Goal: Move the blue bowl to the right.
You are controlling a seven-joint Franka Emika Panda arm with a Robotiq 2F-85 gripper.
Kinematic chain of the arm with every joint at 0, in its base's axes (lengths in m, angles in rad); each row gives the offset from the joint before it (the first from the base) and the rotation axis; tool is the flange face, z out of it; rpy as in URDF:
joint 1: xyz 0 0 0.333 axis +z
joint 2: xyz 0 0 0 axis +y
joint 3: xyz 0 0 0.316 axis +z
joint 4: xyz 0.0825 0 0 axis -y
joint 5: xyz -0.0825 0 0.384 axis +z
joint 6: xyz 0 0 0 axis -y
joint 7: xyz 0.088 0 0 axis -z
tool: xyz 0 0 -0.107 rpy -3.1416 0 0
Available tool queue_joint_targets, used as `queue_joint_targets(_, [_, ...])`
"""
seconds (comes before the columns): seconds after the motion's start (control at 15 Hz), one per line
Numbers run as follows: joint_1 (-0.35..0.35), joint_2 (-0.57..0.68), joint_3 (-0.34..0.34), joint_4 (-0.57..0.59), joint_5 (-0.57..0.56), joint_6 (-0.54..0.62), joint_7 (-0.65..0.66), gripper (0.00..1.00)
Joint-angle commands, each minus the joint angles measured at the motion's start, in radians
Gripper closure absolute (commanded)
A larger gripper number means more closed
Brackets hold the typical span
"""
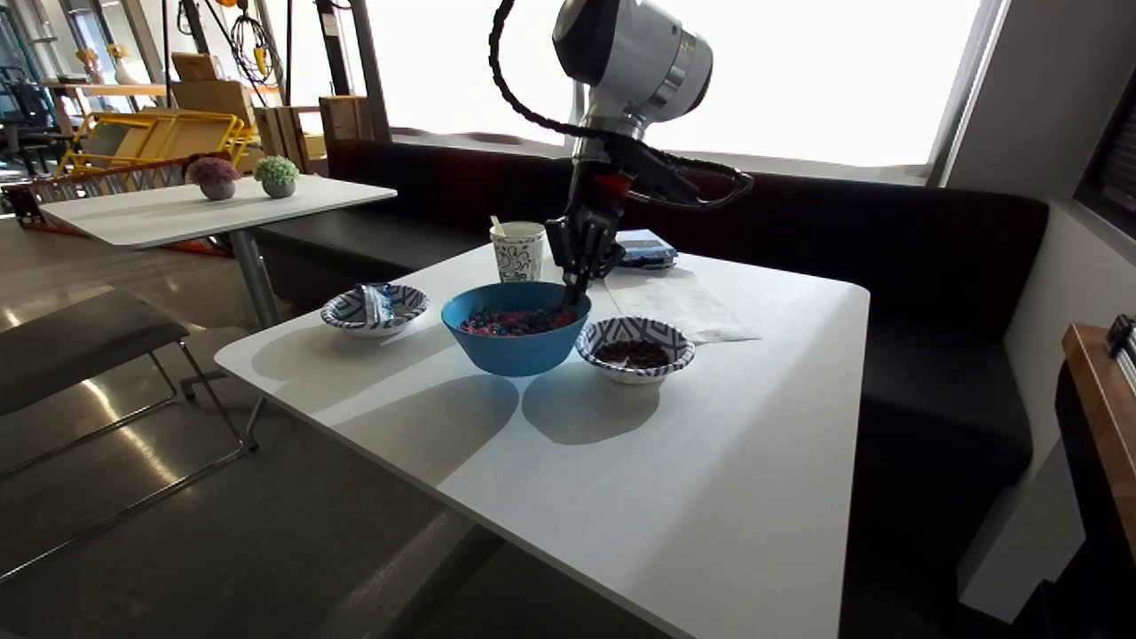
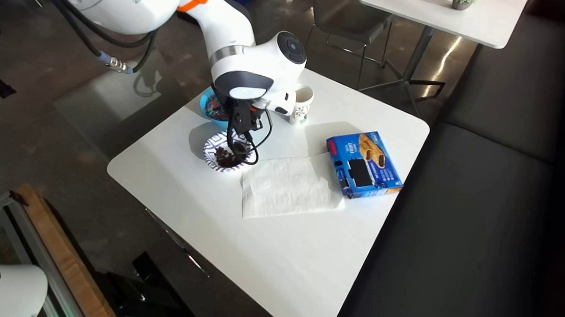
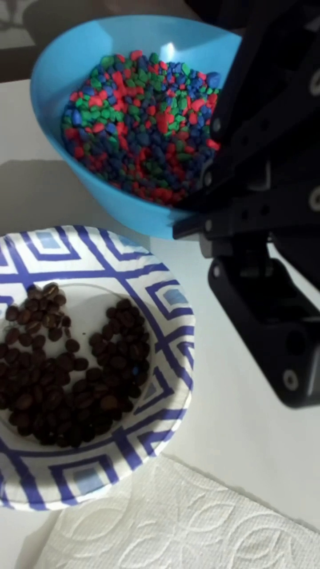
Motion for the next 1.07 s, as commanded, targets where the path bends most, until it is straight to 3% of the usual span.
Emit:
queue_joint_targets(0.0, [-0.031,-0.086,0.021,-0.046,0.041,-0.073,-0.05,0.99])
queue_joint_targets(0.53, [-0.068,-0.162,-0.035,-0.056,0.061,-0.244,-0.069,0.99])
queue_joint_targets(1.0, [-0.099,-0.204,-0.109,-0.116,0.106,-0.259,-0.068,0.99])
